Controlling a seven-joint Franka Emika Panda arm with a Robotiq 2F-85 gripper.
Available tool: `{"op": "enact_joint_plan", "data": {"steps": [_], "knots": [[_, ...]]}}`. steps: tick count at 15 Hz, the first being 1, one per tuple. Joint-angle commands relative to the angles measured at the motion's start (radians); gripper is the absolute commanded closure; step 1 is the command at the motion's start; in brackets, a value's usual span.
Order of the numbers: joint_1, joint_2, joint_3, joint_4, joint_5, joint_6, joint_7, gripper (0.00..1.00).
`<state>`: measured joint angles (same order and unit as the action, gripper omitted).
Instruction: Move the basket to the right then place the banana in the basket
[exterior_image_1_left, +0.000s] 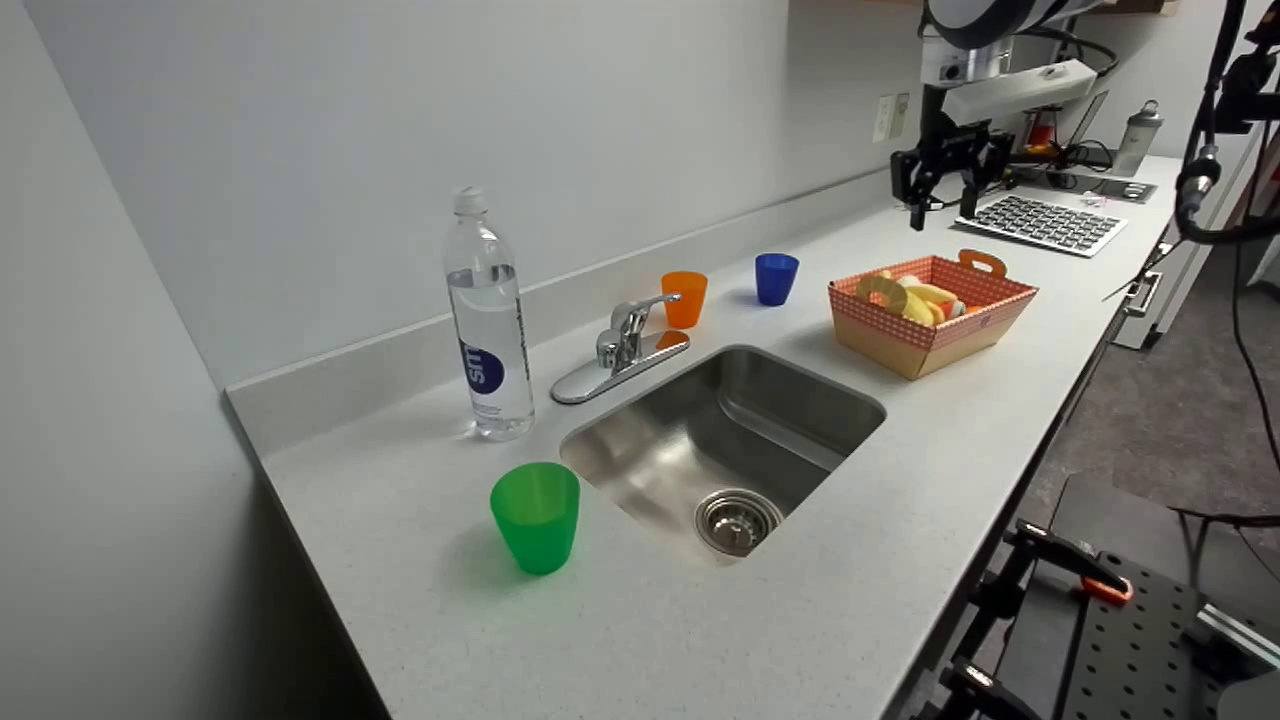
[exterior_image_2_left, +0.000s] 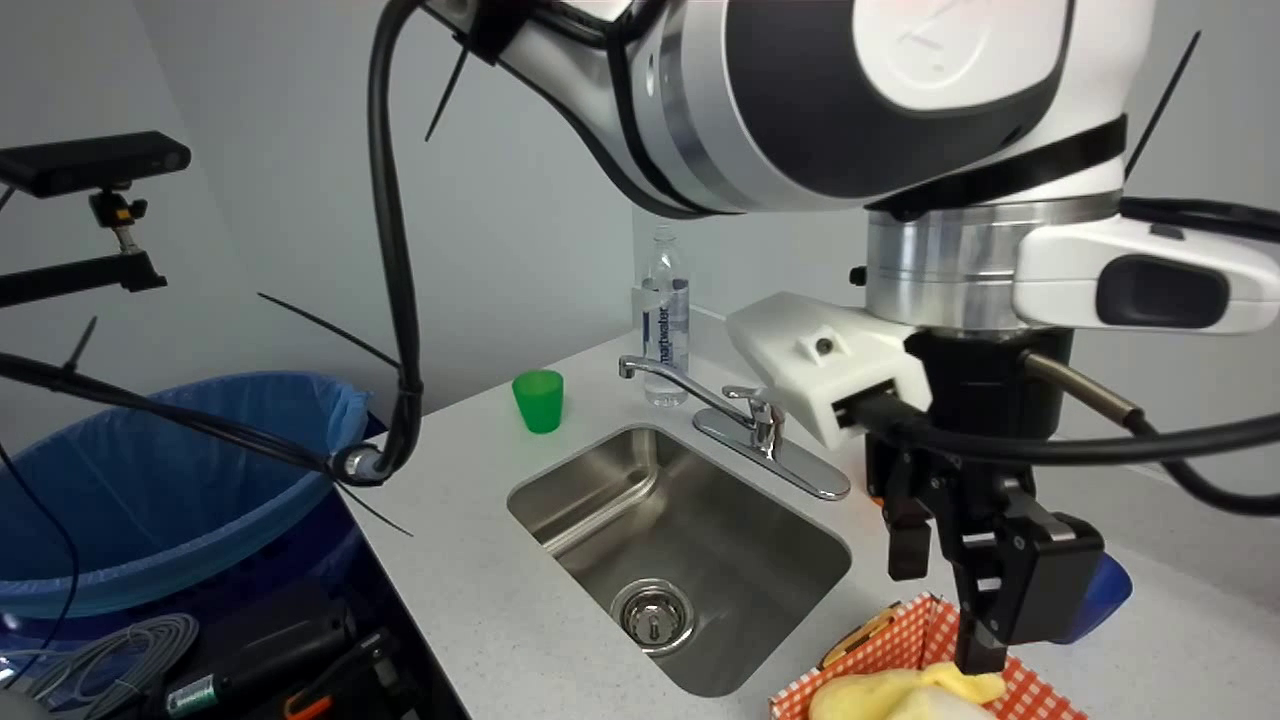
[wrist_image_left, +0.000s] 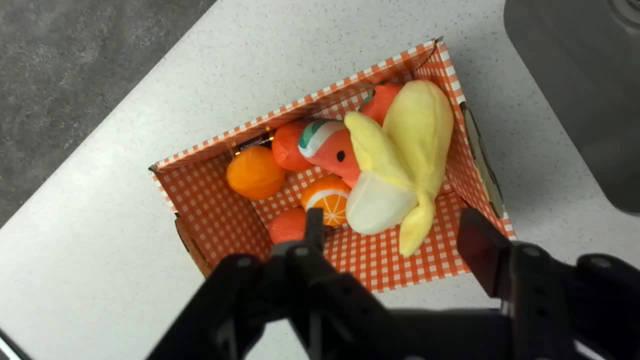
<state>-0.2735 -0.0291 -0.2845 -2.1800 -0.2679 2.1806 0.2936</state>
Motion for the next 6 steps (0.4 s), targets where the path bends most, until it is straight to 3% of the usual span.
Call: {"op": "enact_joint_plan", "data": {"steps": [1, 2, 3, 4, 6], "knots": [[0.009, -0.073, 0.021, -0.043, -0.001, 0.018, -0.003, 0.01], [0.013, -0.083, 0.029, -0.041, 0.008, 0.008, -0.012, 0.00], [0.002, -0.022, 0.023, 0.001, 0.001, -0.002, -0.001, 0.08], [0.004, -0.030, 0.029, 0.001, 0.001, -0.002, -0.002, 0.01], [0.005, -0.041, 0.035, -0.002, 0.001, -0.002, -0.002, 0.00]]}}
